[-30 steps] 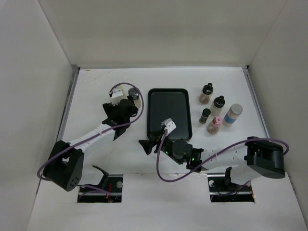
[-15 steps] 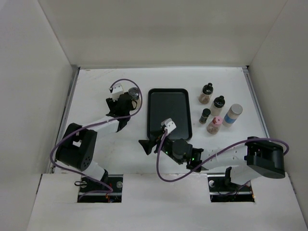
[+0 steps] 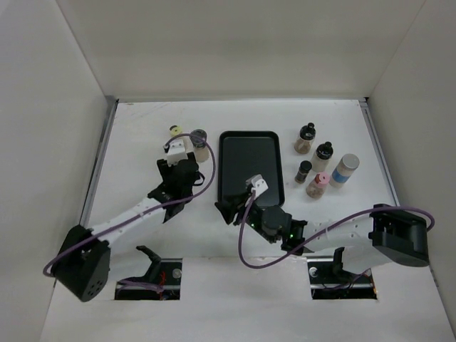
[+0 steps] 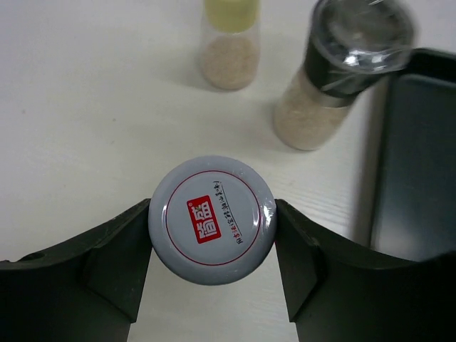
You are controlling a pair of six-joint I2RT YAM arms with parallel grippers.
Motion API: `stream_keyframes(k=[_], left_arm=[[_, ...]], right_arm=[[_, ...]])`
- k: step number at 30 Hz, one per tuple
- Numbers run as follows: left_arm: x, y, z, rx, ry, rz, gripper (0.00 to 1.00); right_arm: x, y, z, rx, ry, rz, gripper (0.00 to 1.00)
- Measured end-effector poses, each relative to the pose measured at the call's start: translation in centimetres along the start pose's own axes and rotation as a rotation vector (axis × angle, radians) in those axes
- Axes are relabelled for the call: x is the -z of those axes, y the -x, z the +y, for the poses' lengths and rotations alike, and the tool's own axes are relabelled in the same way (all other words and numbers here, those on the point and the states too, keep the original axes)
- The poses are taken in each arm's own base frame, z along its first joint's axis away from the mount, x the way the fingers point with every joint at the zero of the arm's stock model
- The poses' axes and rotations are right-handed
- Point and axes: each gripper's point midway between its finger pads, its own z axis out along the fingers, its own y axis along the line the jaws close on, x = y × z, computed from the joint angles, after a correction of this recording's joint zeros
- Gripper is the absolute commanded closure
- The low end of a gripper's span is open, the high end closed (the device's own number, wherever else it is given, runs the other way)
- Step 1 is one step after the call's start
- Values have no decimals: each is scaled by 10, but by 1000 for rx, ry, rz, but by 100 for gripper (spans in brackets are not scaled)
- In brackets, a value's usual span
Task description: Organize the condiment bottles
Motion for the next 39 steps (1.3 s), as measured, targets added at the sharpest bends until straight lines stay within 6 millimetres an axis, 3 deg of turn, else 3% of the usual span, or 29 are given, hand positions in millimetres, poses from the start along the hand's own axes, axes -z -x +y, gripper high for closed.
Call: stream_keyframes(k=[1,3,7,11,14,19,24,28,30,34,37,39], left_arm=[[10,8,-5,9,-28,-19,72],[26,25,-20,24,-81,-47,72],[40,55,-70,43,-186,-71,72],[34,62,-127,46,-286,-57,72],[21,49,-162,26,-336,-22,72],[-16,17,-199,-14,-359,48,72],[-57,-5,-217,-26,-344,87,71],[-79,7,-228,4,-344,50,69],[-88,11,-230,12,-340,36,60],[-101,13,-231,13,-332,16,25],[-102,21,-233,30,-339,-9,12],[-99,26,-235,41,-348,-23,8]], right_arm=[[2,3,-3,-7,-6,-12,65],[5,10,-7,-20,-17,-37,75],[18,29,-21,-61,-69,-112,76],[36,55,-36,-106,-111,-205,74],[54,81,-41,-142,-114,-286,73],[68,116,-44,-198,-103,-394,73],[65,108,-48,-182,-112,-386,71],[60,96,-48,-161,-115,-354,70],[58,94,-47,-156,-113,-346,70],[58,93,-46,-154,-107,-343,64],[58,93,-46,-155,-107,-344,60],[58,94,-46,-157,-106,-347,59]])
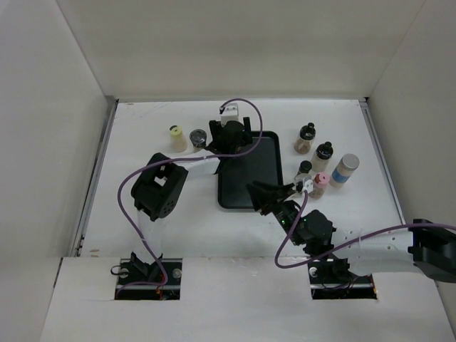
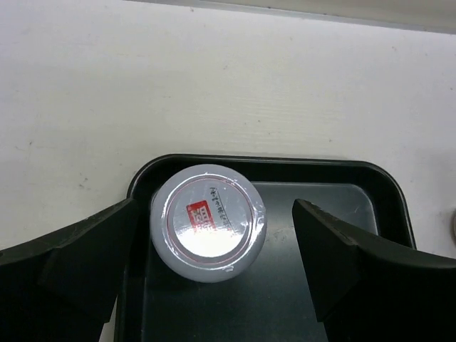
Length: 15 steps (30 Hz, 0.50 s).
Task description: Organize the condiment bottles
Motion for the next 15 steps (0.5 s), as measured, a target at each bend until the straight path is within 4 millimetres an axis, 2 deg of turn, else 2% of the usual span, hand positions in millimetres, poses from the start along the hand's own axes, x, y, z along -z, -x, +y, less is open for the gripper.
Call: stream_keyframes(k=[3,6,9,11,13,15], left_arm=[[12,5,-2,1,-14,-7,7],[37,24,-9,12,-47,-32,8],[76,63,-17,52,-102,-98,10],[103,91,-15,86,-129,-150,9],[125,121,-2,126,-121,-207,8],[135,139,19,151,-75,-240,7]], right_arm=[[0,1,0,-2,1,-2,58],[0,1,1,-3,2,-3,57],[0,2,2,-6,6,-5,59],[0,2,3,-8,16,-4,59],[0,1,5,-6,25,1,57],[0,-4,6,-1,35,14,51]])
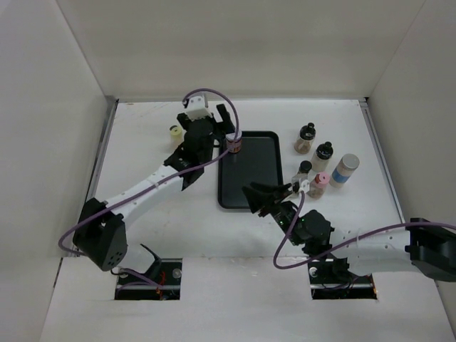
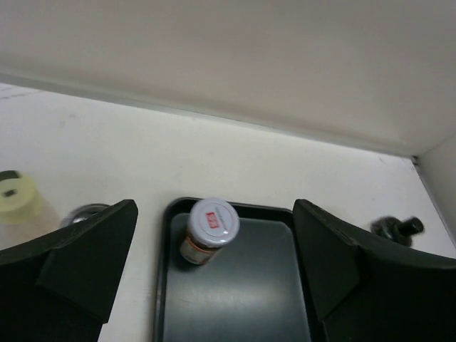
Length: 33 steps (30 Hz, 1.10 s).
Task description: Organize the condiment bottles
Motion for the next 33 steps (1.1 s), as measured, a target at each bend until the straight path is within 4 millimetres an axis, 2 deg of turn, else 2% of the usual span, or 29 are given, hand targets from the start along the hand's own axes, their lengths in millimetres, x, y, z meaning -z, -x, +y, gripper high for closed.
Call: stream_keyframes(k=[2,4,8,12,14,17,19,20,24,25,29,32,33], left_arm=[[-2,8,26,-7,75,-5,6],[-7,2,54,-33,152,25,5],[-22,-35,105,-100,283,135,5],[-32,-80,128,-145,314,257,5],[-35,-97,132,-152,303,303,5],[-38,-111,135,-153,290,341,6],[-41,-115,135,-153,285,353,12],[-44,-116,135,-151,284,355,17],[-53,-120,136,-139,284,351,54],[-53,-120,137,-145,290,348,59],[-48,-117,138,-156,307,330,67],[-25,-110,132,-178,294,319,67],[-17,-103,125,-179,278,309,67]], right_arm=[[-1,-9,1,10,8,24,40],[-2,-19,2,21,19,53,27],[-6,-36,8,42,41,102,15],[-11,-50,14,59,64,148,11],[-12,-55,17,65,75,164,10],[-13,-59,19,72,88,183,10],[-12,-62,20,75,92,191,10],[-12,-62,20,76,93,194,10],[-12,-64,21,77,101,201,11],[-12,-64,21,77,101,202,11],[-12,-64,22,75,102,202,13],[-13,-58,20,68,97,188,30],[-14,-54,19,61,89,177,43]])
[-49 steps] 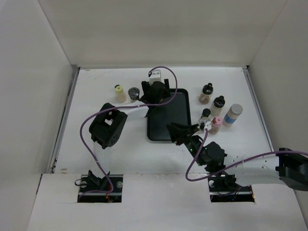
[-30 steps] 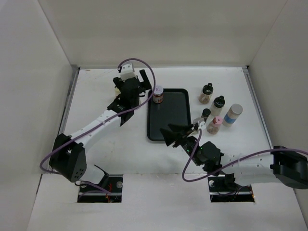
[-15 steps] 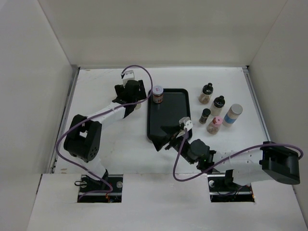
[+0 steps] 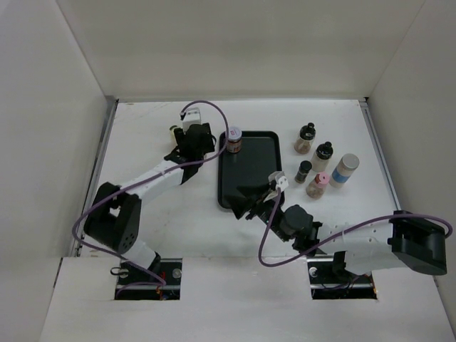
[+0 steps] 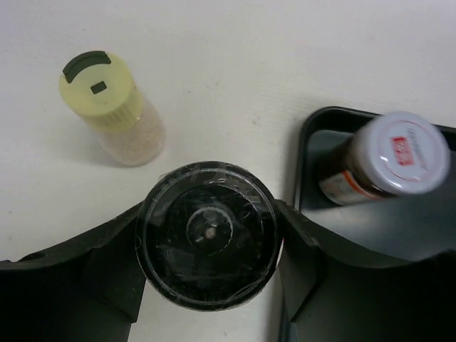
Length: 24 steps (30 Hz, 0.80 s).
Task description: Organize the condiment bottles
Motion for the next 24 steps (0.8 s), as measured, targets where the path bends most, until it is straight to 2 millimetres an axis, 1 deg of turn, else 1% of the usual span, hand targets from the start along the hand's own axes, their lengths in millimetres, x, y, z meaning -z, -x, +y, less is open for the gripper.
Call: stream_keyframes(k=[1,2,3,4,6,8,9,11,13,16,18,22,24], left_arm=[[13,7,-6,0,-23,-14,67],[24,14,-13,3,-50,-31,67],[36,23,-23,12,-85,-55,67],[48,31,-32,19,-119,-74,67],[68,41,-52,31,-187,-106,67],[80,39,-71,28,-245,-108,67],[81,35,-78,21,-262,-100,67],[76,22,-89,-4,-274,-70,66],[65,6,-96,-33,-270,-33,66],[48,-20,-106,-74,-261,21,66],[39,-32,-110,-92,-255,44,66],[26,-44,-117,-105,-249,60,65],[21,-46,-120,-104,-249,60,62]], right_arm=[[0,5,-4,-6,-16,-15,55],[0,10,-10,-18,-38,-32,63],[0,16,-17,-34,-64,-51,68],[2,21,-26,-48,-91,-67,70],[6,31,-44,-80,-149,-103,71],[9,40,-61,-109,-199,-130,67],[10,43,-67,-125,-216,-140,64],[12,49,-79,-157,-250,-162,59],[13,51,-88,-177,-273,-170,56],[14,48,-98,-193,-301,-166,50],[15,45,-101,-198,-309,-158,45],[14,43,-99,-209,-305,-149,39],[14,42,-99,-212,-301,-146,37]])
